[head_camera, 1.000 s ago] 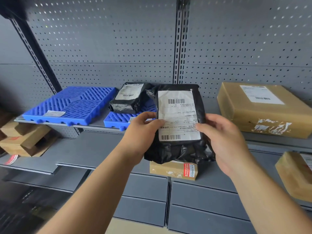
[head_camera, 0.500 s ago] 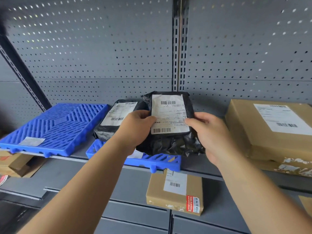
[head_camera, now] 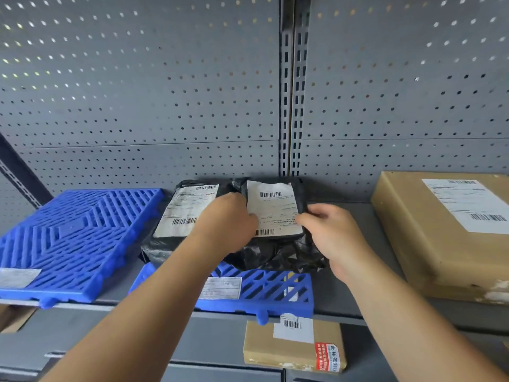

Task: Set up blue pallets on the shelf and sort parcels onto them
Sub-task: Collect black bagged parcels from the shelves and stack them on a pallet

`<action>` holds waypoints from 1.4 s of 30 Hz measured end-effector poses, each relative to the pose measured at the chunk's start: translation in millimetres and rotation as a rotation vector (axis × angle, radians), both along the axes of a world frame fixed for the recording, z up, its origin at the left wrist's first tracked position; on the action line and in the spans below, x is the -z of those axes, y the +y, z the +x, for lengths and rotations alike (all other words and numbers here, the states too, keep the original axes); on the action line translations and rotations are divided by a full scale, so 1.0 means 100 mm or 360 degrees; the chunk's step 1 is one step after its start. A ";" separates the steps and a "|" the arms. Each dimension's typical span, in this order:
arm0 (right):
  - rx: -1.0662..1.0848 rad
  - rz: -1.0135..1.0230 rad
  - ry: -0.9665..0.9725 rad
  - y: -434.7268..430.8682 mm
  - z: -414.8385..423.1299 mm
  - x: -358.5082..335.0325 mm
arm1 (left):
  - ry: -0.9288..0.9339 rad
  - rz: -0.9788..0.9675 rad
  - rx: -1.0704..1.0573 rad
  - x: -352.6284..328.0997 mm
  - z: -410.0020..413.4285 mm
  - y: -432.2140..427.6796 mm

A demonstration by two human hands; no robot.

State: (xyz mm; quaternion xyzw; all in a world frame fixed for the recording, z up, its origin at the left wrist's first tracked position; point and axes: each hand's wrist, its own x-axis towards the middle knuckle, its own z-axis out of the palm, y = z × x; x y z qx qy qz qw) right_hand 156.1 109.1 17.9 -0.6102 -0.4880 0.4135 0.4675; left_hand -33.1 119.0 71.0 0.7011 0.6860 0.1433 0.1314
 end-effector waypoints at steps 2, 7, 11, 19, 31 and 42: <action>-0.0003 -0.0029 -0.0080 -0.03 -0.03 0.02 | 0.0087 -0.0001 0.0033 0.06 0.00 -0.01; -0.0006 -0.0065 -0.0204 -0.05 -0.02 0.08 | 0.0191 0.0069 0.0066 0.09 0.01 -0.06; 0.0119 -0.0004 -0.0233 -0.07 -0.04 0.04 | 0.0241 0.0175 0.0134 0.03 -0.03 -0.11; 0.0291 0.0195 -0.0480 -0.20 -0.12 -0.15 | 0.0164 0.0363 0.0271 -0.07 -0.11 -0.25; 0.0562 0.0274 -0.0895 -0.82 -0.04 -0.23 | 0.0001 0.0492 0.0663 0.04 0.21 -0.47; 0.0814 0.0274 -0.1208 -1.86 0.81 -0.38 | -0.0021 0.0555 0.0876 -0.05 1.11 -1.04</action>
